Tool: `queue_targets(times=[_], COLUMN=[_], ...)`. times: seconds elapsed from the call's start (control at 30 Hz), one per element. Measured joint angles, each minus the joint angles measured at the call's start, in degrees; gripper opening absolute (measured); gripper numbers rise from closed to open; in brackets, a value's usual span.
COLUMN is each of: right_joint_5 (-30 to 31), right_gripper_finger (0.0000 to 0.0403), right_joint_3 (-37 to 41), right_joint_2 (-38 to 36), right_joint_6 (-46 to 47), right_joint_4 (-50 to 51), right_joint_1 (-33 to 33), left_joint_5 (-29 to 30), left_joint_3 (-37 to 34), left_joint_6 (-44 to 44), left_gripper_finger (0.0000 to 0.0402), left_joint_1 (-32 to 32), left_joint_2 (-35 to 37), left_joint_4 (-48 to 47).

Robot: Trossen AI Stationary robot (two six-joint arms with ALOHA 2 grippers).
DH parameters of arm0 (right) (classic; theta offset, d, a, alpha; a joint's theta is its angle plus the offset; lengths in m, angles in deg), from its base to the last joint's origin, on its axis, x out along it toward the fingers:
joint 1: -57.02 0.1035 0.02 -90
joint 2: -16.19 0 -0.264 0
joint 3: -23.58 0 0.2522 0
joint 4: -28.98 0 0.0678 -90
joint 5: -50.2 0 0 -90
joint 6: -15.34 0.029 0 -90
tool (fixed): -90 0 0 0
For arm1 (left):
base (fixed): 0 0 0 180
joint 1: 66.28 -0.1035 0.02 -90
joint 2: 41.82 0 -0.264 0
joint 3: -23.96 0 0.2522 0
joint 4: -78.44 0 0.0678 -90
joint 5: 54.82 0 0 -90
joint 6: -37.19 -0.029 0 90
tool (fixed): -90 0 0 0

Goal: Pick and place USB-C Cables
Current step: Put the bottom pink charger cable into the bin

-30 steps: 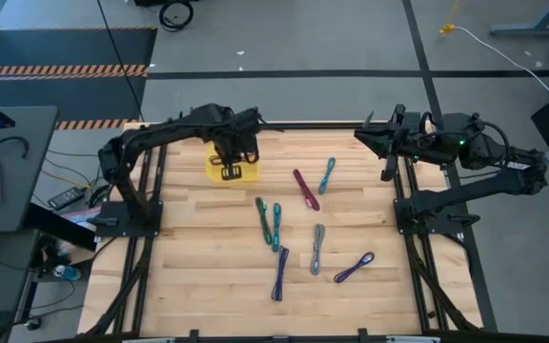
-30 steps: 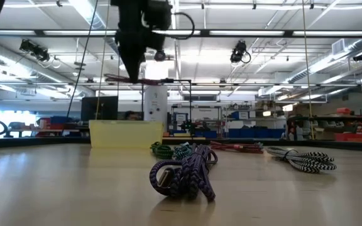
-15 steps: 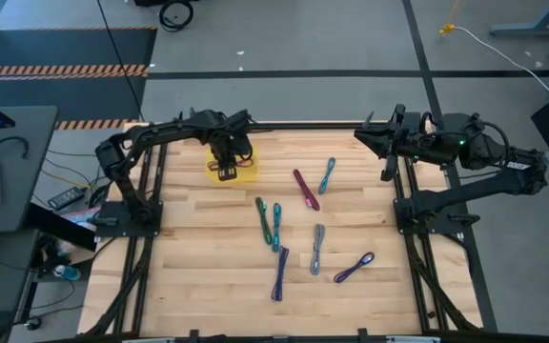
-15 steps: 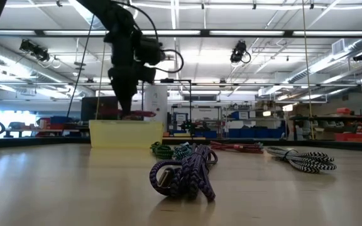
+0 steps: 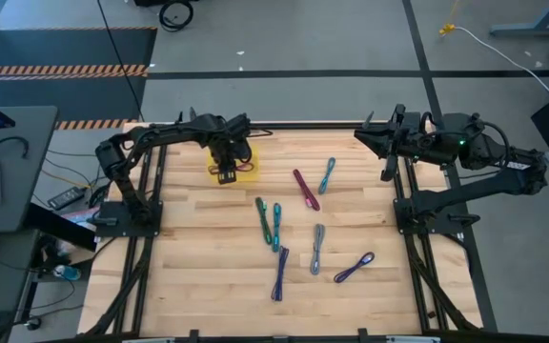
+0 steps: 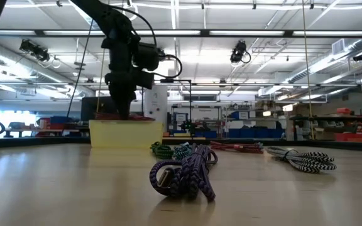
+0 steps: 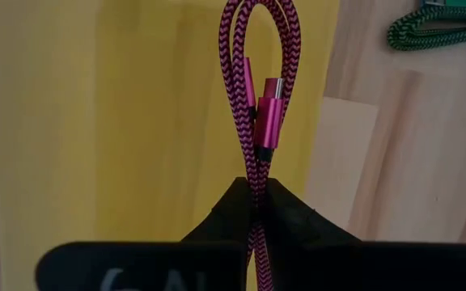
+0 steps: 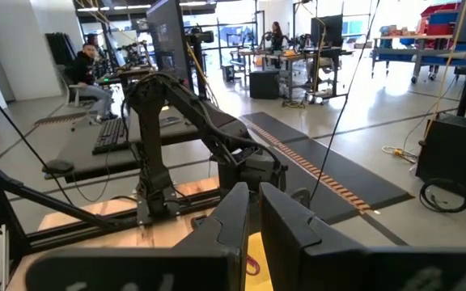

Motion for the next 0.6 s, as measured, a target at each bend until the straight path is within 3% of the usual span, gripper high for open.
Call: queue_targets(times=[0.6], right_joint_5=[0.0], right_gripper_finger=[0.0039], right_joint_3=[0.0], right_joint_2=[0.0], right_joint_6=[0.02], right_joint_4=[0.0], right_joint_1=[0.0], left_joint_5=[-1.27], left_joint_3=[-0.02], left_joint_6=[0.29], left_gripper_finger=[0.0019], left_joint_1=[0.0], left_joint_2=[0.0], left_joint_4=[1.47])
